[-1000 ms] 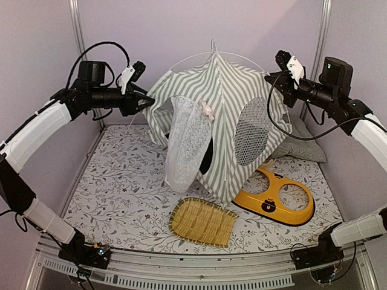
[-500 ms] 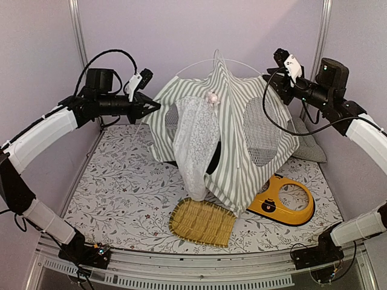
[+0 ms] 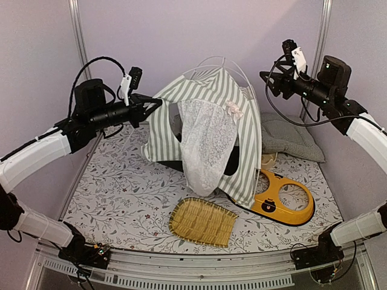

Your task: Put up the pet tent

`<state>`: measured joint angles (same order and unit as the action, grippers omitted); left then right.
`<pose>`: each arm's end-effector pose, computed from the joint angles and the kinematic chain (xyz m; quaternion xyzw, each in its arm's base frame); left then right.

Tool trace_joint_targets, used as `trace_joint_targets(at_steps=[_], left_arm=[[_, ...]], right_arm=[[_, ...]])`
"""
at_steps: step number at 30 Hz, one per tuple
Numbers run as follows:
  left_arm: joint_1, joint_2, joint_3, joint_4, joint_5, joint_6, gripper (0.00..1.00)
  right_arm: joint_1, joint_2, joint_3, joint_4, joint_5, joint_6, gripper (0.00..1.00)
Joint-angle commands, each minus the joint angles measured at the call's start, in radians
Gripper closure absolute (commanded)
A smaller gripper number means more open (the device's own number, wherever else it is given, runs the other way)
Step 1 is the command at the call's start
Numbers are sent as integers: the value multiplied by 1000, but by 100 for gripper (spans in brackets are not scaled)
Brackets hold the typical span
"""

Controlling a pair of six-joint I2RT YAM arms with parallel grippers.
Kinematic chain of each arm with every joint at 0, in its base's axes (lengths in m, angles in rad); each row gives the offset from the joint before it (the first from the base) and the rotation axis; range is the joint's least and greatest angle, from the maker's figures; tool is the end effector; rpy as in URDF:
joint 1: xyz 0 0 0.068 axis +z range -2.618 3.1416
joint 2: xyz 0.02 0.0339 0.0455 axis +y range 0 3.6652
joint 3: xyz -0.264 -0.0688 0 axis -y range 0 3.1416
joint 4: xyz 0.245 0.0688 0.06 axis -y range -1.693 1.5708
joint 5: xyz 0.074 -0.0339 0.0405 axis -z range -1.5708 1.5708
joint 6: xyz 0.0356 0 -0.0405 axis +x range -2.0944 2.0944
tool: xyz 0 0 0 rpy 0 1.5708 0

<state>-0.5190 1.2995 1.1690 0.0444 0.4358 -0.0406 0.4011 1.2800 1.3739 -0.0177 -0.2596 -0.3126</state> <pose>0.2581 -0.1648 0.3863 0.3124 0.6644 -0.3354 0.5904 0.2641 0.1219 0.4574 -0.3244 0.5983 0.1201 0.7228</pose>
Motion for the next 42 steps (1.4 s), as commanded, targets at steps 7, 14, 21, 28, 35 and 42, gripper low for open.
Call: trace_joint_targets(at_steps=[7,14,21,28,35,42], left_arm=[[-154,-52,-109,431,-290,-194,100],[-159,-110,-118,473,-233,-242,100],[-157,-197,-125,389,-266,-230,100],[-161,-184,-172,440,-398,-371,100],[-232,-78,-179,554,-573,-450,100],[-310,51,-147,600,-747,-483,100]], right_arm=[[51,-34,50,-58,-98,294,1],[87,-89,38,-124,-83,363,1],[87,-128,21,-165,-60,445,1],[87,-166,-62,-69,-154,575,1],[125,-146,-151,-19,-279,688,1],[374,-94,-237,-71,-27,718,2]])
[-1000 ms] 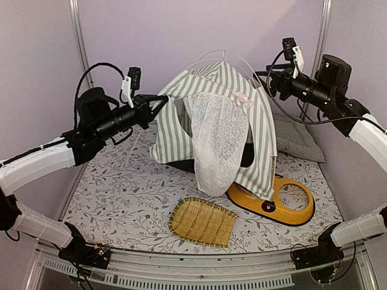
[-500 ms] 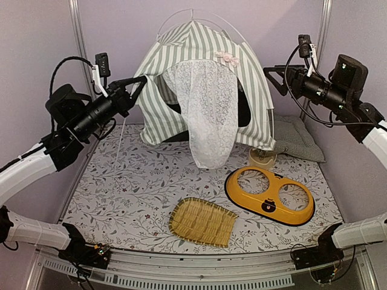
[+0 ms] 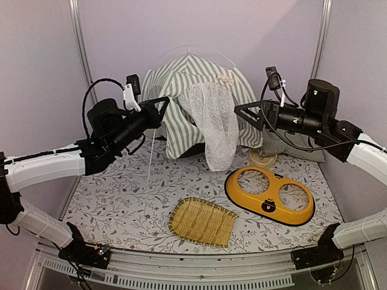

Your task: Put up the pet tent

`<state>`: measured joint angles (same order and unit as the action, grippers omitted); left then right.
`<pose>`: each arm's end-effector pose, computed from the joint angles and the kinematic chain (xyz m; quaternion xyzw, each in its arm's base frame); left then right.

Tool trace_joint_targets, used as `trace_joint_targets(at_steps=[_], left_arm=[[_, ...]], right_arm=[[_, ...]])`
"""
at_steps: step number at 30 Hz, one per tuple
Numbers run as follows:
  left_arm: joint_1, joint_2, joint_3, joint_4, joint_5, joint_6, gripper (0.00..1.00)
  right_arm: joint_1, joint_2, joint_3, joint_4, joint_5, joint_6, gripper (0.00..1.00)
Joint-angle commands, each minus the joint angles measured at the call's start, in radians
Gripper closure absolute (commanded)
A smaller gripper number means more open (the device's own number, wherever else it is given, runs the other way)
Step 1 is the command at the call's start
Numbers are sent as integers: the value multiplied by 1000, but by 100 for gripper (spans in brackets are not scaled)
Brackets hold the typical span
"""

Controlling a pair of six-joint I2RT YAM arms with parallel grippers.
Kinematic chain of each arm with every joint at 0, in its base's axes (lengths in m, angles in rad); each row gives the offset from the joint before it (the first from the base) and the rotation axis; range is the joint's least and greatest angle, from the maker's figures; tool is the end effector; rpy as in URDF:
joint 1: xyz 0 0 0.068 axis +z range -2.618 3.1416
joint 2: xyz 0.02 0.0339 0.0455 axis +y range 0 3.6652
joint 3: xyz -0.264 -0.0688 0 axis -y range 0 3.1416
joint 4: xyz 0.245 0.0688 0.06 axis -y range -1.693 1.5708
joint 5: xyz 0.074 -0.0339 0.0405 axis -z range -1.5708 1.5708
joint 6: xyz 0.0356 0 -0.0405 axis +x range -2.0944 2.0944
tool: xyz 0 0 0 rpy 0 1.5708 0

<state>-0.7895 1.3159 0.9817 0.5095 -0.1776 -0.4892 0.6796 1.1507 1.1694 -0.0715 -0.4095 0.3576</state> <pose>0.2241 -0.2170 0.3643 0.0285 0.6429 -0.4097 0.6465 0.1954 0.1761 0.4135 -0.2520 0.6788 0.4621 0.5121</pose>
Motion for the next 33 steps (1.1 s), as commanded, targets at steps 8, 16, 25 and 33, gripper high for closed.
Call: trace_joint_targets(at_steps=[8,16,25,33], left_arm=[[-98,145,92,147,-238,-62,100],[-144,218,114,164,-333,-79,100],[-189,326,167,224,-360,-99,100],[-211,381,208,240,-359,-104,100]], right_arm=[[328,224,-78,18,187,142,9],[373,298,-231,121,116,292,20],[415,174,-453,308,194,407,24],[474,218,-474,382,213,375,28]])
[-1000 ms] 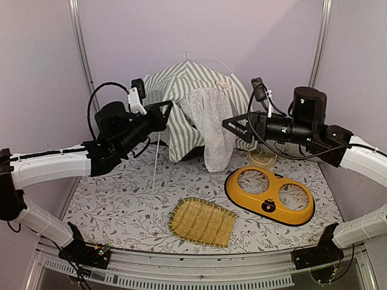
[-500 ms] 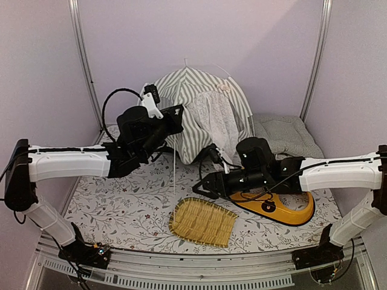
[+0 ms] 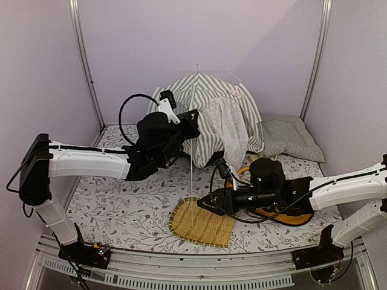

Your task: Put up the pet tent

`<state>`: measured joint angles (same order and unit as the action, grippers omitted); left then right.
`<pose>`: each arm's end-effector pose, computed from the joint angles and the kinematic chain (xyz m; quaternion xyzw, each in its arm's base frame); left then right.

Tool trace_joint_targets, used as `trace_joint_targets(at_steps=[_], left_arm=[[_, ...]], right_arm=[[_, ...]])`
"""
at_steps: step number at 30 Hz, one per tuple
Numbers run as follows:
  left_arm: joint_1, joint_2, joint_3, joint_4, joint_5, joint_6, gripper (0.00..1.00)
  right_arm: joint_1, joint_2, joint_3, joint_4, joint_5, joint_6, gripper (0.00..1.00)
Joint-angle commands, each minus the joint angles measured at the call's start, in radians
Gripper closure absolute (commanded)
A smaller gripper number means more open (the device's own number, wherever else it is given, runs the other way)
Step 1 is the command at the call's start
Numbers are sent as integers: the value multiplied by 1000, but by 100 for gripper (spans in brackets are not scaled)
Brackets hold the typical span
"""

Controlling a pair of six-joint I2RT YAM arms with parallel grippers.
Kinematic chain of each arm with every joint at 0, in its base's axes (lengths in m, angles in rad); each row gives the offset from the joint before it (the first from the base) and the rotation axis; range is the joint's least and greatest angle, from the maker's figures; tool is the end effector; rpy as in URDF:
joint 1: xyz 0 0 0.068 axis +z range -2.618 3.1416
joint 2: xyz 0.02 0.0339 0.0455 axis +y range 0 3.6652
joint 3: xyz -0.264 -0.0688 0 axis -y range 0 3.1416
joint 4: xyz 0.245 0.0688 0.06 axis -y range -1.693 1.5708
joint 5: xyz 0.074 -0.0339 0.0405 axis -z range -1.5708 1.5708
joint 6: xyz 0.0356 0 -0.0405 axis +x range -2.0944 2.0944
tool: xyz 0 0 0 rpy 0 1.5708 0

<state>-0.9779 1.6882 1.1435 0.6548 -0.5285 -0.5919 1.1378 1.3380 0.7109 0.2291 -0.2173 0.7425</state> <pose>0.2360 -0.3181 0.3116 -0.0674 0.6693 -0.3849 0.6319 0.1160 0.2691 0.2330 -0.2214 0.8001 0.4975 0.2514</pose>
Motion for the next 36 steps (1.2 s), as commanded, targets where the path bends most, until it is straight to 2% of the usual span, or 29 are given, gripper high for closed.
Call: trace_joint_targets(at_steps=[1,5,21,31,34,36], left_arm=[[-26,12,49,96,-9,0,100],[-32,22,56,97,-9,4,100],[-43,58,74,93,-5,-18,100],[-44,66,85,82,-19,-31,100],[-44,68,85,79,-20,-35,100],[-45,66,84,77,-20,-37,100]], right_arm=[[17,45,-12,93,14,-12,30],[28,91,13,104,12,-25,36],[42,134,26,113,49,-45,47],[42,155,36,133,60,-52,58],[42,155,37,132,55,-53,64],[42,153,37,131,52,-55,74]])
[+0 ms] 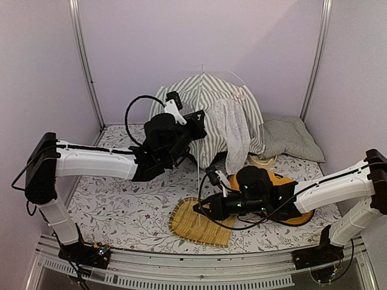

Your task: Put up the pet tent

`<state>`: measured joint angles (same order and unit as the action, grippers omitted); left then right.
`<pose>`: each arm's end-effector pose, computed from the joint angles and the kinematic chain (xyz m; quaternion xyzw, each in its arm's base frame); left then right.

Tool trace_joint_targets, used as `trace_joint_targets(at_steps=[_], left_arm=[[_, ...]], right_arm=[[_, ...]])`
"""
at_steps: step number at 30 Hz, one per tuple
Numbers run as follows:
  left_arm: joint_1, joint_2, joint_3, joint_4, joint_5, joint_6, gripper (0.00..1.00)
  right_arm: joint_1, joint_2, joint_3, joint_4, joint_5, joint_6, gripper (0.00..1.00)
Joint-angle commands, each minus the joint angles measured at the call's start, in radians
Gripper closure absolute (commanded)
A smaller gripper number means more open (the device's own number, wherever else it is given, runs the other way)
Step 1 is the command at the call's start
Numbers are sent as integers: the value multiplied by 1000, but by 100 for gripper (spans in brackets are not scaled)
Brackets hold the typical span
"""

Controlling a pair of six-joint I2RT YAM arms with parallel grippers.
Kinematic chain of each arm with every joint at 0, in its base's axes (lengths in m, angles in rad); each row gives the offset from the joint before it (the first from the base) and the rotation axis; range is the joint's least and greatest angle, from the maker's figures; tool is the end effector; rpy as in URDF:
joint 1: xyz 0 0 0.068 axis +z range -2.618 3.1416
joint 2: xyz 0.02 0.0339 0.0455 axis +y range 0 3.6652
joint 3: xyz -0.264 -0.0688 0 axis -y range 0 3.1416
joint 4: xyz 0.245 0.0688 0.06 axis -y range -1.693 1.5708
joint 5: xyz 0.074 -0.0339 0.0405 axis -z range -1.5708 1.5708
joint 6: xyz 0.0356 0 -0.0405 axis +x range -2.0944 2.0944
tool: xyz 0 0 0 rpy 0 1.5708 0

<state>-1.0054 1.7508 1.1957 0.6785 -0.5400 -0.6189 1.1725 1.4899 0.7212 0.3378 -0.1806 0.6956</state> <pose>0.2356 -0.3371 0.3080 -0.0736 0.6647 -0.4027 0.6250 0.1165 0.2933 0.2039 -0.2453 0.8033 0.4772 0.2585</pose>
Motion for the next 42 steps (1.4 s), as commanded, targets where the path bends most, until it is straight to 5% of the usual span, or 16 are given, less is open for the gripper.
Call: trace_joint_targets(at_steps=[1,4,10,17,22,31,42], left_arm=[[-17,3,30,54,-7,-8,100],[-18,-5,30,44,12,8,100],[-15,-69,17,-75,87,36,95],[-16,-224,-123,-106,176,77,51],[-21,-371,-265,-126,214,107,40],[-20,-578,-551,-147,144,154,50],[-20,-425,-611,35,229,284,56]], right_arm=[[7,2,26,21,12,-8,79],[7,-6,23,15,14,-10,98],[7,-41,25,-6,19,-26,100],[7,-76,53,-65,30,-52,100],[8,-79,87,-103,30,-74,100],[6,-75,165,-173,15,-100,100],[6,-75,239,-272,26,-122,100]])
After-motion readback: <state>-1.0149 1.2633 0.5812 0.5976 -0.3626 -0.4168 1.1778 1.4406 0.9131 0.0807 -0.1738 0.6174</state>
